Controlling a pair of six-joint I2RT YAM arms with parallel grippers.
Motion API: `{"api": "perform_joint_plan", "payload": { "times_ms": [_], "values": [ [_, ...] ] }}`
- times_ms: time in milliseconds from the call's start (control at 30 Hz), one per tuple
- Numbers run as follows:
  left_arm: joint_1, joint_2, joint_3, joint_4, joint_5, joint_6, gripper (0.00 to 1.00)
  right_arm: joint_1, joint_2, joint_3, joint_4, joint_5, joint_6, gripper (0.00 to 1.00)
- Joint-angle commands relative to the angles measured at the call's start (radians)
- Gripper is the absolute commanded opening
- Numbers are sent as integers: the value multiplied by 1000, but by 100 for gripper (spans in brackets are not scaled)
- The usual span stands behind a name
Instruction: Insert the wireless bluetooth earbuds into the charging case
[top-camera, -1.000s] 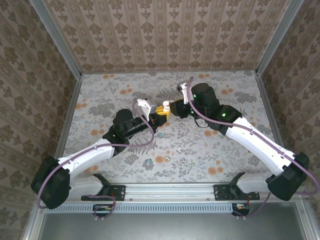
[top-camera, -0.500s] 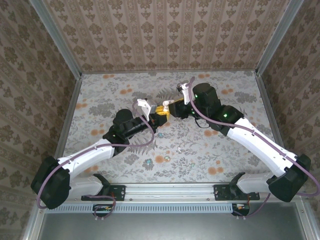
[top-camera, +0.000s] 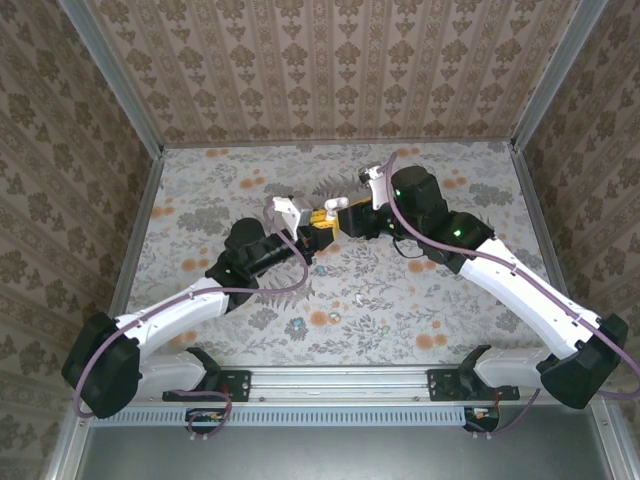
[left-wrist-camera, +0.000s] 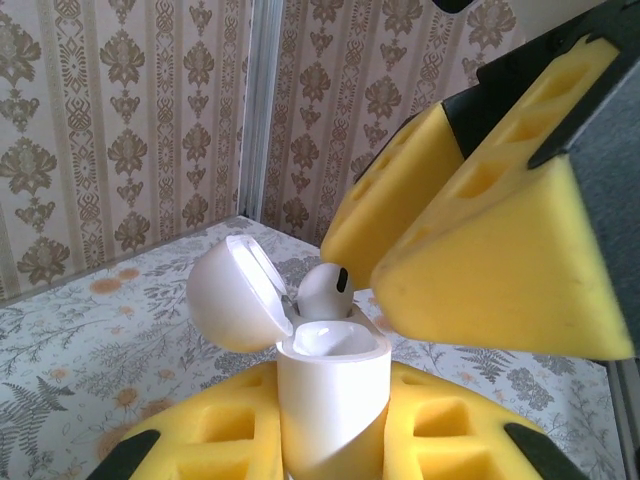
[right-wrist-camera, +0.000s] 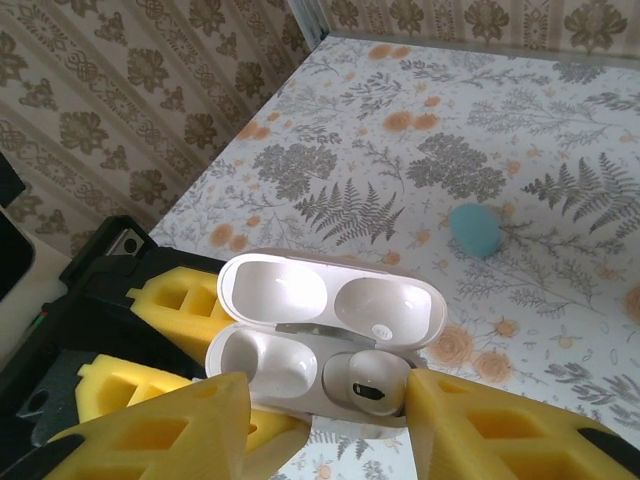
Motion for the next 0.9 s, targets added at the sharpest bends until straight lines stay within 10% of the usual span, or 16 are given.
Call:
{"api": "perform_joint_plan", "payload": {
  "times_ms": [0,867],
  "values": [
    [-7,-18,22,49,-1,-2,5,-17,-27,45,-32,-48,66,47],
    [-6,-59,-3,65,20,9,5,-73,27,66,-76,-135,136,29]
  ]
}}
